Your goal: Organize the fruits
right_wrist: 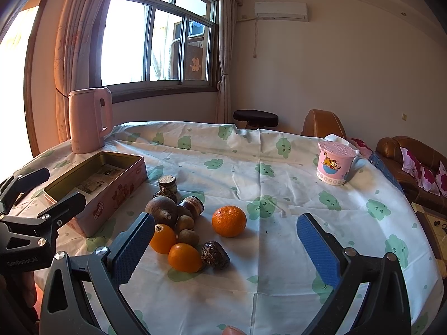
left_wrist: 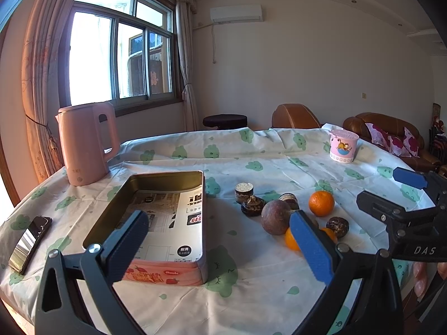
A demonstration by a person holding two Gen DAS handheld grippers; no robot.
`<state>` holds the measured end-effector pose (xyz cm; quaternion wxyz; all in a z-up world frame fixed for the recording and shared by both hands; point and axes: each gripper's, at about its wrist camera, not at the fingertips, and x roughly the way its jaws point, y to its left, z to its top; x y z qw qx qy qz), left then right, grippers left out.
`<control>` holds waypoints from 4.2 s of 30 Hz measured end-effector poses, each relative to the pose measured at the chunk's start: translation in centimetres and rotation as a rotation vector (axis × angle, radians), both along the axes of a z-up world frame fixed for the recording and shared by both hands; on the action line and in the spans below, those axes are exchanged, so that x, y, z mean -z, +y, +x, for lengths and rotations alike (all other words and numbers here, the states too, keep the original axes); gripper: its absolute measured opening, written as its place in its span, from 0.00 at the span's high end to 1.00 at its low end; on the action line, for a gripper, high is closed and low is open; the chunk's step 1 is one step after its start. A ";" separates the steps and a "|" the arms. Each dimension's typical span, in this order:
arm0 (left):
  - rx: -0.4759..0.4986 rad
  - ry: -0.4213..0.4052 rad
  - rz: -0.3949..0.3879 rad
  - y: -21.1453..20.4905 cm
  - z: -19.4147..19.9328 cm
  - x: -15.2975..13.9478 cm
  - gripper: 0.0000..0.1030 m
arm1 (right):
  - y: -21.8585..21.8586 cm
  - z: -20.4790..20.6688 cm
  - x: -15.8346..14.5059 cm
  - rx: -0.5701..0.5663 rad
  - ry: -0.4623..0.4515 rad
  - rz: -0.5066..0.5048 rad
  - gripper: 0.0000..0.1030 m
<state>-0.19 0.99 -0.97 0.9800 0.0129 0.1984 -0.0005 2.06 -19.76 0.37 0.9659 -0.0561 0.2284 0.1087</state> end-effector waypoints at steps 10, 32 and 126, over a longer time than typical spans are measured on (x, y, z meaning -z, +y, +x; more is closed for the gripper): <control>0.001 0.001 -0.001 0.0 0.0 -0.1 0.00 | 0.0 0.0 0.1 0.000 0.000 0.001 0.01; 0.002 0.036 0.014 -0.6 0.5 1.2 0.00 | -0.9 0.5 1.3 -0.005 0.024 0.015 0.01; 0.286 0.043 -0.025 -5.2 2.8 2.5 0.67 | -2.0 1.9 5.3 -0.101 0.051 0.044 0.63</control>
